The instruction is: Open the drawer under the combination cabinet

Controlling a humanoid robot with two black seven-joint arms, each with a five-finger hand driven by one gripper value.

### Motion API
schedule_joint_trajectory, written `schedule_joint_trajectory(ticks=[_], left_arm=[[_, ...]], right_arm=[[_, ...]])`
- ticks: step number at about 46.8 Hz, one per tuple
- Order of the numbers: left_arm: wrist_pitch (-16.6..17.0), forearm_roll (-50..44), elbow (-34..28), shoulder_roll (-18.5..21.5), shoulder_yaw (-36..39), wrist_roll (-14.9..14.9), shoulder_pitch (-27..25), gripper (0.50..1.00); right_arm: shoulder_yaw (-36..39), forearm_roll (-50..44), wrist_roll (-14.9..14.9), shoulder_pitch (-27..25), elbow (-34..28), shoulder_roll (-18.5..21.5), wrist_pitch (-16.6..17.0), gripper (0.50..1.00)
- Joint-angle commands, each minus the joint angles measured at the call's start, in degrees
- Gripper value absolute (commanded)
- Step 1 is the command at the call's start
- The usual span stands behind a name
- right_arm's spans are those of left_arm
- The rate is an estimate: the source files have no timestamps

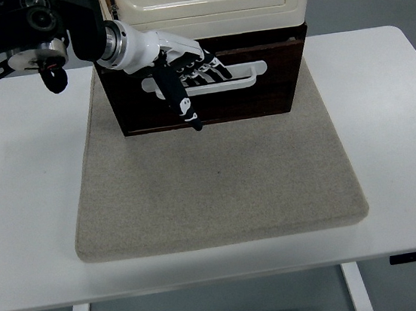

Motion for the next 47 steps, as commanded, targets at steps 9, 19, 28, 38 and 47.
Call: schedule_joint_trajectory(ticks=[9,19,28,38,47], left_arm=[[-2.5,0.0,-0.2,1.4,-0.1,0.0,0.0,1.000],[-4.5,0.0,-0.5,2.1,-1.3,0.0,0.0,1.000],[-5.7,0.0,-0.6,2.1,-1.3,0.0,0.0,1.000],[-6.6,0.0,-1.0,2.1,-1.5,0.1,0.0,1.000],[-8.0,-0.1,-1.0,2.1,-1.8,0.0,0.0,1.000]], right_arm=[[0.0,0.0,0.0,0.0,0.0,0.0,0.0,0.926],[0.0,0.0,0.0,0.0,0.0,0.0,0.1,0.926],[0.0,0.0,0.0,0.0,0.0,0.0,0.0,0.926],[0.0,0.0,0.0,0.0,0.0,0.0,0.0,0.928],[0.0,0.0,0.0,0.0,0.0,0.0,0.0,0.926]])
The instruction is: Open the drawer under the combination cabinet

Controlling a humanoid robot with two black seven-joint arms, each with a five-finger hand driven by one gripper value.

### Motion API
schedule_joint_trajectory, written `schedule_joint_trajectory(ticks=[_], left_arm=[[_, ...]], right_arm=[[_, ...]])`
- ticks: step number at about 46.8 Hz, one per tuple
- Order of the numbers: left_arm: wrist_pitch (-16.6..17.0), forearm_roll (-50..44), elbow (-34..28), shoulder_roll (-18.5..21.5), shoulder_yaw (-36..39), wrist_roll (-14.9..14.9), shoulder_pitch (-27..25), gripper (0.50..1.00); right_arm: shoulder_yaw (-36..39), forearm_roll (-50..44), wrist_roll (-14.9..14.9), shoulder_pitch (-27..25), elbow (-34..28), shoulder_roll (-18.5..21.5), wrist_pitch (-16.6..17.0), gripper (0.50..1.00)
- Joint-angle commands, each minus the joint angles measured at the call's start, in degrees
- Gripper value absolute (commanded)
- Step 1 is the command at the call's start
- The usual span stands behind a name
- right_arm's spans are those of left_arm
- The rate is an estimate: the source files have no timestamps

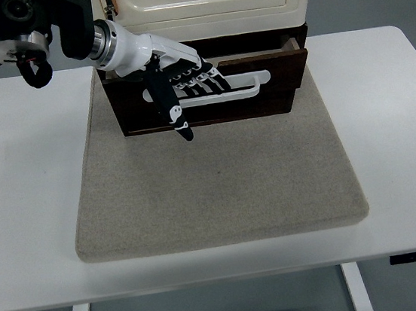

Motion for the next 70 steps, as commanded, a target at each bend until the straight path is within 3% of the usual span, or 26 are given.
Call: schedule_joint_trajectory(ticks=[1,27,70], left_arm=[[-0.3,-0.1,0.0,0.0,-0.2,0.0,0.0,1.000],[-5.6,-0.6,-0.1,0.1,-2.2,0.0,0.0,1.000],[-5.6,-3.7,-1.9,1.6,-8.8,-0.4,0.6,1.000]], right_arm=[[0.0,0.0,0.0,0.0,0.0,0.0,0.0,0.928],[0.0,0.0,0.0,0.0,0.0,0.0,0.0,0.928],[0.0,0.0,0.0,0.0,0.0,0.0,0.0,0.926]])
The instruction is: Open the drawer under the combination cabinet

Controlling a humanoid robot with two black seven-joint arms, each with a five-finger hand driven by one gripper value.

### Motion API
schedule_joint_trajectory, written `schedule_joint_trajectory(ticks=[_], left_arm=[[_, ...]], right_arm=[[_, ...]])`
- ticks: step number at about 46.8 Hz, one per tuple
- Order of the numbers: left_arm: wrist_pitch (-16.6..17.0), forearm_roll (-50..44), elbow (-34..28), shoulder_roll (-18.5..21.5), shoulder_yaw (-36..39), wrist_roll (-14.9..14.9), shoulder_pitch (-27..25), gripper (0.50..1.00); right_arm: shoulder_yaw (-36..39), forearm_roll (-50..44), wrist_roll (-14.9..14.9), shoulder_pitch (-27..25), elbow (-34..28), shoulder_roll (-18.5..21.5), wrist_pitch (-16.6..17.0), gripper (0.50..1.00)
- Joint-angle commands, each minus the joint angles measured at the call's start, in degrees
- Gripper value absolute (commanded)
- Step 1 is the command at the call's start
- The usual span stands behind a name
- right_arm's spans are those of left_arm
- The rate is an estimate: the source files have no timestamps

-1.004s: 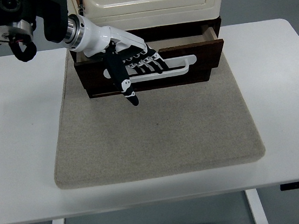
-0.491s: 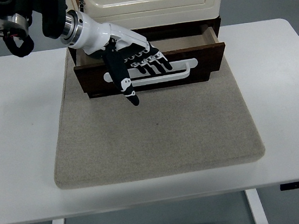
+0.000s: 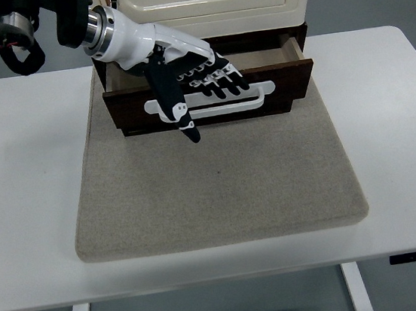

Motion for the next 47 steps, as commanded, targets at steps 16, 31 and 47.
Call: schedule_joint_trajectory(ticks=[16,31,47], left_arm=[[0.0,-4.3,2.7,-1.1,-19.5,-9.5,4.2,1.000],[7.0,-4.4,9.8,-7.7,-40.5,-19.4,9.6,1.000],[35.7,-4.3,20.5,-11.1,-53.6,-28.9,11.3,1.000]], right_arm=[[0.0,0.0,0.0,0.0,0.0,0.0,0.0,0.926],[0.0,0.0,0.0,0.0,0.0,0.0,0.0,0.928],[0.0,0.0,0.0,0.0,0.0,0.0,0.0,0.926]])
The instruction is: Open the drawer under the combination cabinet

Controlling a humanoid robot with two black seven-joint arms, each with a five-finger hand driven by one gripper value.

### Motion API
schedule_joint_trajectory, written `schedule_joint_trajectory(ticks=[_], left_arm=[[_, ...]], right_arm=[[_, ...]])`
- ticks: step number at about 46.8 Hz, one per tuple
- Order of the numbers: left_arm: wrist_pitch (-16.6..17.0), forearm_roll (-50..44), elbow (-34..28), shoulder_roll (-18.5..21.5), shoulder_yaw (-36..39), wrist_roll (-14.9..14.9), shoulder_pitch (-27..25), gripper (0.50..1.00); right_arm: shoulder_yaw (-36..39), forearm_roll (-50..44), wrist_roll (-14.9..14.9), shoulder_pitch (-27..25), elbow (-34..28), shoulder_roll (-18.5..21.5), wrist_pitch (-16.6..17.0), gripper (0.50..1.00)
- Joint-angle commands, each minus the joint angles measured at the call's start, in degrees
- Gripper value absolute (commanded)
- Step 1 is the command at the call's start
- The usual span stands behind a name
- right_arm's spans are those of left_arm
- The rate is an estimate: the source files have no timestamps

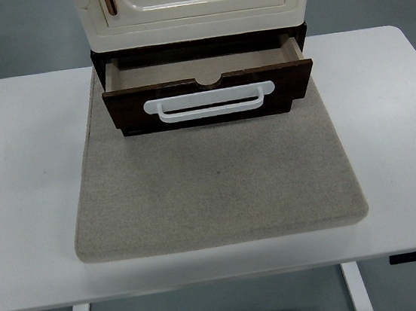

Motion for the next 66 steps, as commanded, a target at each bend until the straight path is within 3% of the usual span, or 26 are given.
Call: schedule_joint_trajectory(ticks=[1,8,13,18,23,31,45,58,66], left_arm=[[4.4,0.0,2.7,0.3,-1.5,-1.4,0.0,1.000],[11.6,-0.1,8.5,1.0,-2.5,-1.3,0.2,1.000],[15.5,-0.1,15.0,2.3,-1.7,0.9,0.4,1.000],[16.0,-1.2,22.2,2.8,-2.5,6.1,1.1,1.000],[14.9,-5.8,29.2,3.0,-1.9,7.2,2.1,1.000],[8.7,-10.3,35.2,3.8,-1.8,7.9,6.1,1.000],[-5.4,-16.4,36.2,2.4,-1.9,7.1,16.2,1.000],[-14.5,-19.2,42.8,-2.9,-1.9,6.8,20.8,1.000],[-16.7,-21.1,44.8,-4.4,-2.0,6.8,22.0,1.000]], right_arm=[[0.0,0.0,0.0,0.0,0.0,0.0,0.0,0.928],[0.0,0.0,0.0,0.0,0.0,0.0,0.0,0.928],[0.0,0.0,0.0,0.0,0.0,0.0,0.0,0.928],[0.0,0.0,0.0,0.0,0.0,0.0,0.0,0.928],[0.0,0.0,0.0,0.0,0.0,0.0,0.0,0.928],[0.0,0.0,0.0,0.0,0.0,0.0,0.0,0.926],[0.0,0.1,0.0,0.0,0.0,0.0,0.0,0.926],[-0.1,0.1,0.0,0.0,0.0,0.0,0.0,0.928],[-0.1,0.2,0.0,-0.1,0.0,0.0,0.1,0.928]])
